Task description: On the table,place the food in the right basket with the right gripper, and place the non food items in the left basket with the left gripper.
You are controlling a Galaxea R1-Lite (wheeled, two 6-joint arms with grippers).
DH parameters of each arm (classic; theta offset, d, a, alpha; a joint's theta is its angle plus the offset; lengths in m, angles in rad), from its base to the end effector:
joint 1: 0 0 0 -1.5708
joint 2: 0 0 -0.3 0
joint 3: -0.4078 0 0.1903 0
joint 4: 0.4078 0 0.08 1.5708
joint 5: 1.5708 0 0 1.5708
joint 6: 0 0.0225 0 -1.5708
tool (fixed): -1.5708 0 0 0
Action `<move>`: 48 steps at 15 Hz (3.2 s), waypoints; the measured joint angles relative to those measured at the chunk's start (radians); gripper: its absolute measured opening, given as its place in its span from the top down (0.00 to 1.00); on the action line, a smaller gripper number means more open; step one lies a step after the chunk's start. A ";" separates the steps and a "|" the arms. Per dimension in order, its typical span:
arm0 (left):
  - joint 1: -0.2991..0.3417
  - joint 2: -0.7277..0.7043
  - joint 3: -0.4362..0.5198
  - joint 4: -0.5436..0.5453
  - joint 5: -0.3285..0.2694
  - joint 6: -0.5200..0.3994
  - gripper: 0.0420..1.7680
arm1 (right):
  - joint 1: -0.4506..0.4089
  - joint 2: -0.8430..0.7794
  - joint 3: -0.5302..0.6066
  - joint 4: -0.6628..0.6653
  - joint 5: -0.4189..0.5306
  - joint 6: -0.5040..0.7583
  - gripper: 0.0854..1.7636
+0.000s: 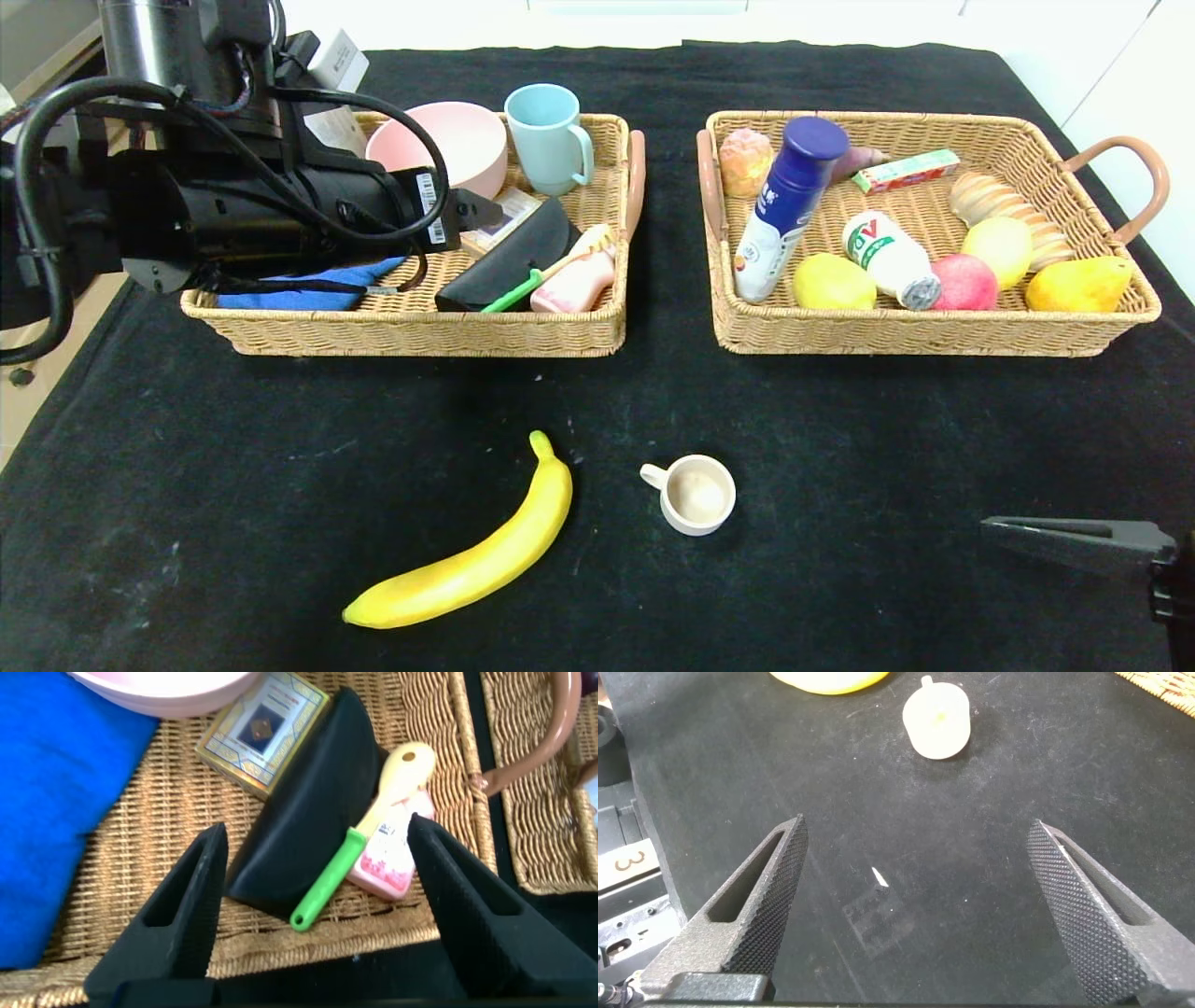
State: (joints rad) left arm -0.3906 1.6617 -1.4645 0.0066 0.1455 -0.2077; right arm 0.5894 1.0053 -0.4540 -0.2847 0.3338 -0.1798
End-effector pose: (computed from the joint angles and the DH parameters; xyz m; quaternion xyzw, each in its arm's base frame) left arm 0.2911 -0.1163 0.3178 -0.0756 0.1102 -0.1108 0.9848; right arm 0.1000 0.0758 0.1994 -0.0965 0.0917 0.4515 0.8823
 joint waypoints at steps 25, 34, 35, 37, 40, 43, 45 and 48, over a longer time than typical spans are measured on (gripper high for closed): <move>-0.573 0.086 0.136 0.227 0.347 -0.107 0.04 | -0.004 -0.147 -0.060 0.006 -0.080 -0.049 0.03; -0.576 0.142 0.126 0.222 0.367 -0.122 0.03 | -0.003 -0.148 -0.054 0.007 -0.078 -0.049 0.03; -0.575 0.145 0.125 0.222 0.367 -0.122 0.03 | -0.003 -0.147 -0.053 0.007 -0.078 -0.049 0.03; -0.572 0.155 0.121 0.221 0.368 -0.122 0.03 | -0.002 -0.146 -0.051 0.007 -0.078 -0.049 0.03; -0.570 0.169 0.115 0.221 0.367 -0.123 0.03 | -0.002 -0.143 -0.050 0.009 -0.078 -0.049 0.03; -0.569 0.179 0.113 0.216 0.367 -0.124 0.03 | -0.002 -0.142 -0.049 0.009 -0.078 -0.049 0.03; -0.568 0.185 0.115 0.216 0.366 -0.125 0.03 | -0.002 -0.141 -0.049 0.009 -0.078 -0.049 0.03; -0.569 0.190 0.117 0.216 0.365 -0.125 0.03 | 0.000 -0.141 -0.048 0.010 -0.078 -0.049 0.03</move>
State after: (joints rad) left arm -0.9596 1.8517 -1.3479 0.2226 0.5109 -0.3323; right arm 0.5891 0.8638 -0.5017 -0.2751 0.2560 -0.2285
